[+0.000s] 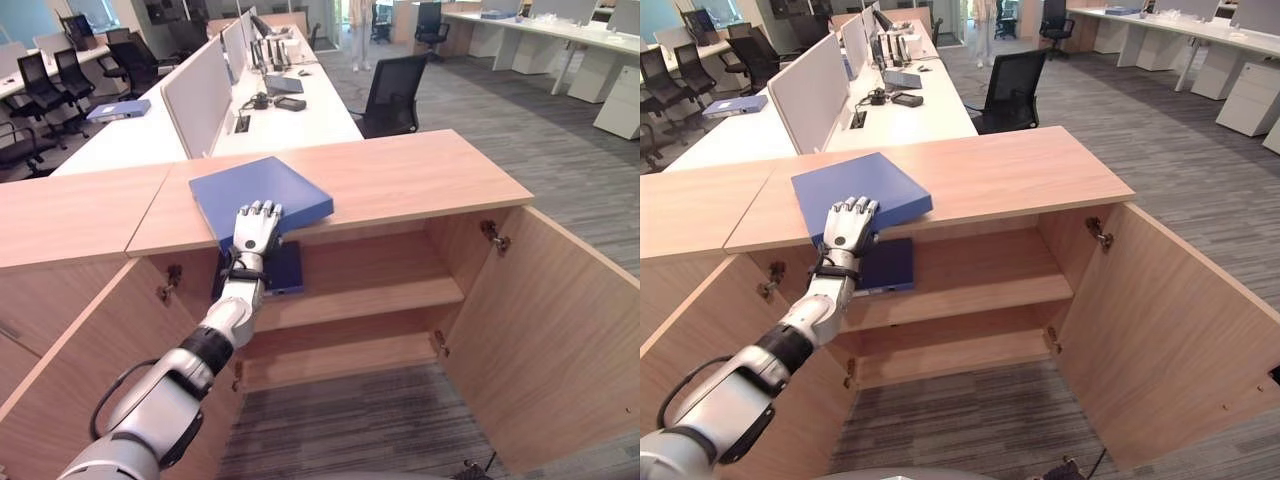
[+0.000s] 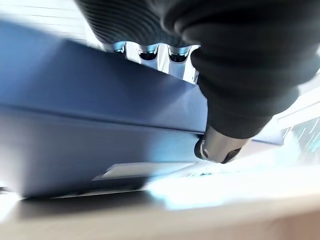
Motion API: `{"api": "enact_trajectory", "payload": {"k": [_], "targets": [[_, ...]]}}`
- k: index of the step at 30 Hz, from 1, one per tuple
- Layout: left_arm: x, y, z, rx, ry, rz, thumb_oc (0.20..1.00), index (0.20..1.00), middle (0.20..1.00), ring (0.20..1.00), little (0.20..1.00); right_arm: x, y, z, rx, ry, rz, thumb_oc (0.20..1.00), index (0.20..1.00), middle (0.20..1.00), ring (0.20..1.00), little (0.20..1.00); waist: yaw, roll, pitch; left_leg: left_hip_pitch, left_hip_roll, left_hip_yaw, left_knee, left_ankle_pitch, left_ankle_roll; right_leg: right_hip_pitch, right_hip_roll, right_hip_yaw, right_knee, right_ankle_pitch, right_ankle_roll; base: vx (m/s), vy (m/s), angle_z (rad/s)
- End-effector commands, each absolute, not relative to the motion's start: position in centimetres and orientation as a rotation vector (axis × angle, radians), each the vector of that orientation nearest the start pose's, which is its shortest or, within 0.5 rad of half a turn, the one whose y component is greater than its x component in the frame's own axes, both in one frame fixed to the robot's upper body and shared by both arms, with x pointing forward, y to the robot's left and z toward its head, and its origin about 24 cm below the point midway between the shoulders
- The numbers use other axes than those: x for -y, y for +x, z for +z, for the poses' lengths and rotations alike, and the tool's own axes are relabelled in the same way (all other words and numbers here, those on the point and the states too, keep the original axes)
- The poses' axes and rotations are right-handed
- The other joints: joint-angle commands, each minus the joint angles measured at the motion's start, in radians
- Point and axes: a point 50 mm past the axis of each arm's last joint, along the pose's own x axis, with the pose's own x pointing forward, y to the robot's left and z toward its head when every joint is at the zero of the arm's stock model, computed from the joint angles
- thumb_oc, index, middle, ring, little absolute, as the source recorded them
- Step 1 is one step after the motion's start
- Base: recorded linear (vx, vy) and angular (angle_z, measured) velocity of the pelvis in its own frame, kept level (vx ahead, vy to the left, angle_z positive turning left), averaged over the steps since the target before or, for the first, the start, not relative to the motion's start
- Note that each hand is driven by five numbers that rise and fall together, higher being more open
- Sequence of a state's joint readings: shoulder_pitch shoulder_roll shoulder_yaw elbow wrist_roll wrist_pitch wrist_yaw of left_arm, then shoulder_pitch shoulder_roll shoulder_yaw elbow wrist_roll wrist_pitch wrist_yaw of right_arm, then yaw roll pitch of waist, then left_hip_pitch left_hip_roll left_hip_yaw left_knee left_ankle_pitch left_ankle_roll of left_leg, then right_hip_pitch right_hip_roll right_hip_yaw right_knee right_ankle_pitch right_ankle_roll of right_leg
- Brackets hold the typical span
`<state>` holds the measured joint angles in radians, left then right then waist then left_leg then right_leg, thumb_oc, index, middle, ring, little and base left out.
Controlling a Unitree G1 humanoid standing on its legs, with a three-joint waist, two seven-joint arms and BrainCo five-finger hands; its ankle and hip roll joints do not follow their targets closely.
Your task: Put the empty folder in the office cabinet
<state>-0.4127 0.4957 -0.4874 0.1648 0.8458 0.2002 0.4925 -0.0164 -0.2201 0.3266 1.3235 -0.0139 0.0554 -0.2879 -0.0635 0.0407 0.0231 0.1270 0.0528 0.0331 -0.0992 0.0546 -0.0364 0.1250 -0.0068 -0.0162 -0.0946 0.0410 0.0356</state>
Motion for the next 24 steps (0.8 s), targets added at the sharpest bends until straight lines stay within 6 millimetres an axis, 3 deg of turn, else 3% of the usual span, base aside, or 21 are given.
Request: {"api": "enact_trajectory", "payload": {"k": [1,4,5,7,8,12,14,19,24], "targets": [[-15.0,31.1,10.5,0.458,1.151,0.084,0.2,0.2,0.2,0.2,0.2,23.0,7.6,-16.6,-1.323,-0.577,-0.157,1.0,1.0,1.0,1.0,1.0,0.025,-0.057,0.05,0.062,-0.038,-0.002,0.012,-0.151,0.01,0.029,-0.03,-0.062,0.007,-0.077,0.07,0.0,0.0,0.0],[-15.3,28.8,9.9,0.415,0.939,0.017,0.2,0.2,0.2,0.2,0.2,23.4,7.4,-16.5,-1.328,-0.57,-0.167,1.0,1.0,1.0,1.0,1.0,0.031,-0.06,0.053,0.061,-0.038,-0.005,0.012,-0.149,0.011,0.03,-0.03,-0.062,0.007,-0.073,0.068,0.01,0.0,0.01],[-15.4,28.8,9.9,0.412,0.939,0.016,0.2,0.2,0.2,0.2,0.2,23.4,7.3,-16.5,-1.329,-0.571,-0.165,1.0,1.0,1.0,1.0,1.0,0.03,-0.059,0.051,0.065,-0.036,-0.005,0.012,-0.157,0.011,0.034,-0.029,-0.062,0.007,-0.08,0.069,0.01,-0.001,0.03],[-15.7,27.0,10.1,0.395,0.743,-0.032,0.2,0.2,0.2,0.2,0.2,23.8,6.9,-16.5,-1.346,-0.566,-0.161,1.0,1.0,1.0,1.0,1.0,0.037,-0.058,0.056,0.065,-0.036,-0.008,0.012,-0.157,0.011,0.035,-0.028,-0.065,0.007,-0.078,0.069,0.02,0.002,0.06],[-15.8,26.9,10.1,0.393,0.742,-0.032,0.2,0.2,0.2,0.2,0.2,23.8,6.9,-16.5,-1.346,-0.567,-0.16,1.0,1.0,1.0,1.0,1.0,0.036,-0.058,0.056,0.066,-0.036,-0.008,0.012,-0.157,0.011,0.035,-0.028,-0.065,0.007,-0.078,0.069,0.04,0.008,0.03],[-17.0,24.8,11.2,0.367,0.376,-0.089,0.2,0.2,0.2,0.2,0.2,24.3,6.2,-16.6,-1.379,-0.561,-0.133,1.0,1.0,1.0,1.0,1.0,0.047,-0.057,0.055,0.067,-0.036,-0.013,0.012,-0.153,0.01,0.039,-0.028,-0.068,0.007,-0.079,0.067,0.01,0.003,0.03],[-17.0,24.8,11.2,0.365,0.376,-0.089,0.2,0.2,0.2,0.2,0.2,24.2,6.1,-16.6,-1.38,-0.562,-0.132,1.0,1.0,1.0,1.0,1.0,0.045,-0.057,0.055,0.067,-0.036,-0.013,0.012,-0.153,0.01,0.039,-0.028,-0.068,0.007,-0.08,0.067,0.0,0.0,0.02],[-18.2,23.5,12.4,0.352,0.068,-0.146,0.2,0.2,0.2,0.2,0.2,24.3,6.4,-16.6,-1.391,-0.563,-0.081,1.0,1.0,1.0,1.0,1.0,0.059,-0.054,0.057,0.066,-0.034,-0.021,0.012,-0.147,0.008,0.043,-0.028,-0.073,0.007,-0.079,0.064,0.0,-0.001,0.02],[-17.7,23.1,13.7,0.368,-0.252,-0.274,0.2,0.2,0.2,0.2,0.2,23.9,7.0,-16.6,-1.38,-0.575,-0.023,1.0,1.0,1.0,1.0,1.0,0.066,-0.052,0.06,0.06,-0.033,-0.027,0.012,-0.139,0.007,0.04,-0.029,-0.075,0.007,-0.078,0.063,-0.01,-0.003,0.03]]}}
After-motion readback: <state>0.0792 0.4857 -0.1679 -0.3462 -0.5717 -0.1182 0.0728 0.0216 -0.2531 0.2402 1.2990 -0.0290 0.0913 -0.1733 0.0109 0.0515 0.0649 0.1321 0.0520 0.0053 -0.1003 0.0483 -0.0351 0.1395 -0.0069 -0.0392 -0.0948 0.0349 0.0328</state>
